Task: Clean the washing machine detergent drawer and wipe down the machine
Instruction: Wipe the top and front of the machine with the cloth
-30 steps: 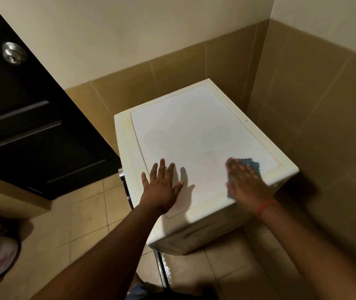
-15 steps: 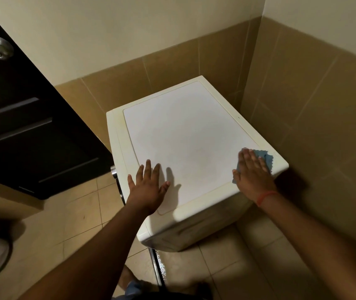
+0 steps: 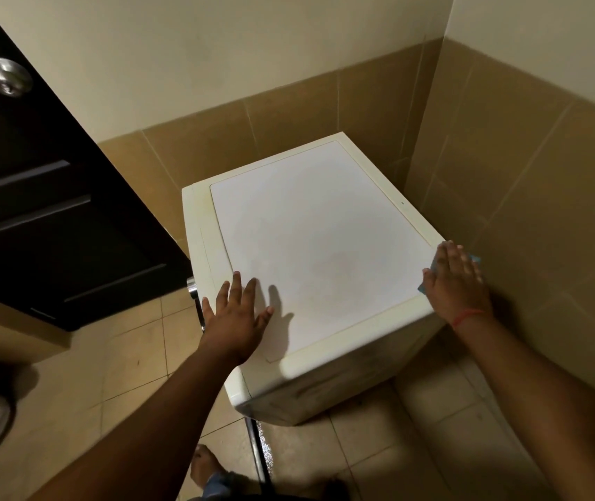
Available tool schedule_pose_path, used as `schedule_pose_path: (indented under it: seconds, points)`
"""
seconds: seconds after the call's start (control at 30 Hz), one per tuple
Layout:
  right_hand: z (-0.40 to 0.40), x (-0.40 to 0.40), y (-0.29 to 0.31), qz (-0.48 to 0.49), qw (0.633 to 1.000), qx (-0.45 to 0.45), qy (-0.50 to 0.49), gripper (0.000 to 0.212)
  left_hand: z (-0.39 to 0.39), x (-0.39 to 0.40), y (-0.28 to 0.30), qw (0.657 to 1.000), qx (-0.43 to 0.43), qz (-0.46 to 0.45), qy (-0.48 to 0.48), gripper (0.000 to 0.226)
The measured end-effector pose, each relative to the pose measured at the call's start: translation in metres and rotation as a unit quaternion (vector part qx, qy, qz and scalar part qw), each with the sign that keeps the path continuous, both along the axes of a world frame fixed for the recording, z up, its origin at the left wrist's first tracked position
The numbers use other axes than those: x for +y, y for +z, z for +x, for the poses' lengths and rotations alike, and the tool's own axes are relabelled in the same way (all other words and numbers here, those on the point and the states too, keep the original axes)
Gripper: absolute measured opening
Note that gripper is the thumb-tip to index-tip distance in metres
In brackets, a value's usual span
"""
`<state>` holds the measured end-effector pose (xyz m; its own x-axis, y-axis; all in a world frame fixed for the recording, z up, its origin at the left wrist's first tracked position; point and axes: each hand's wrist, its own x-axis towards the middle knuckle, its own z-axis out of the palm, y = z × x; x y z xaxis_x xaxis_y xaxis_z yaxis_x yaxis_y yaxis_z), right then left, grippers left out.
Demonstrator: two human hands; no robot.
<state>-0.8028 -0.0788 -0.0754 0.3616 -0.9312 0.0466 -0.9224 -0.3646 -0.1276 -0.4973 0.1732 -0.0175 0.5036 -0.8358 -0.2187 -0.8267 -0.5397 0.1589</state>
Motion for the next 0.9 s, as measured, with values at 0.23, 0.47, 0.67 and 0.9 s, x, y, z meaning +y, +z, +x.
schedule_pose_path:
  seconds: [0.23,0.47,0.67,0.9]
  points:
    - [0.019,0.015,-0.011,-0.004,0.990,0.030,0.137,0.068,0.009,0.009,0.002,1.000,-0.001,-0.005,0.020,0.071]
    - [0.032,0.006,-0.001,0.004,1.000,0.002,-0.014,0.064,0.027,0.030,0.002,0.999,-0.009,0.006,0.047,0.071]
    - [0.066,0.063,-0.005,-0.002,0.975,0.045,0.217,0.071,0.035,0.040,-0.004,0.998,0.001,0.005,0.067,0.072]
    - [0.132,0.153,-0.002,0.015,0.958,0.016,0.286,0.071,0.033,0.033,-0.004,0.997,0.019,0.000,0.073,0.071]
